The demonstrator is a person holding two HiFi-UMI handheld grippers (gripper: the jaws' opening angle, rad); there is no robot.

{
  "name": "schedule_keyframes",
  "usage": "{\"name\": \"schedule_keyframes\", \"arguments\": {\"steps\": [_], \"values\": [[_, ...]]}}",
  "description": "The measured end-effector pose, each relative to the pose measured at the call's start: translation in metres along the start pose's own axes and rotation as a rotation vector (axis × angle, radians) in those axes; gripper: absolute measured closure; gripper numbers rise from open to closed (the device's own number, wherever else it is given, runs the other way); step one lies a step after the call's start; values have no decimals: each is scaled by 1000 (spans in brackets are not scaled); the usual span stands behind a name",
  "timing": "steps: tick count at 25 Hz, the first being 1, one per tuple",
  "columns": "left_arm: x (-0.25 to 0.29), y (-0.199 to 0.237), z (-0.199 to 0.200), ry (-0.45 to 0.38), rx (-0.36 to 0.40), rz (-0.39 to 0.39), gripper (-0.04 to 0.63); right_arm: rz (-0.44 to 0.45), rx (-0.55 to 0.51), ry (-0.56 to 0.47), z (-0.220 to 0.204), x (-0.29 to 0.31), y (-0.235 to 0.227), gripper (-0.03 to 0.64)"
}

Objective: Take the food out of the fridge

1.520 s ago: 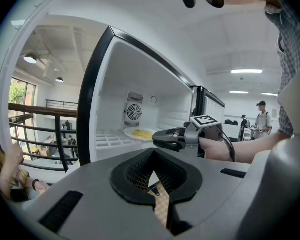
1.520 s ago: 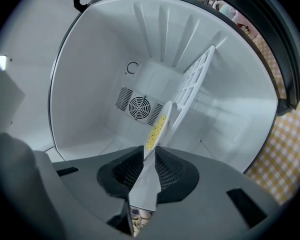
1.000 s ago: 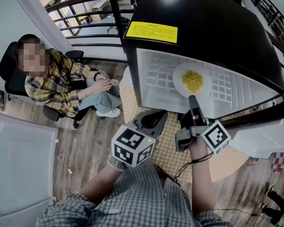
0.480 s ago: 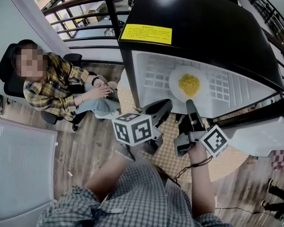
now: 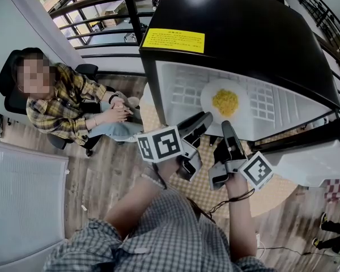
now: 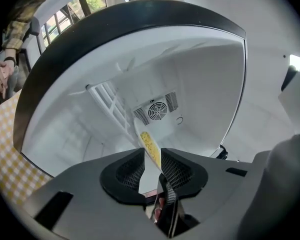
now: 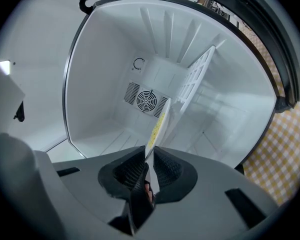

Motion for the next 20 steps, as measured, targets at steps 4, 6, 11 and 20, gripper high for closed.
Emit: {"name": "schedule_keyframes", "arguments": {"steps": [4,6,11,20], "values": [[4,3,0,-4,-21,11,497,14,-15,13,1,-1,2,568],[5,4,0,-2,-15,11,503,24,-11,18,-1,-2,5,568],[2,5,-2,-2,-12,-15,522,10,-21,33,-4,-5,1,568],[3,4,-14,7,-11,-36,532,-39,-42,39,-3,-21,-9,568]]}}
Point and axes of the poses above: the fingertips, and each gripper's own axes: x forward along the fingers, y to its left, z out of its top, the point moved 5 cm from there along -x, backward along the fingers, and after that the axes turned 2 degrees about -y, right-handed, at the moved point
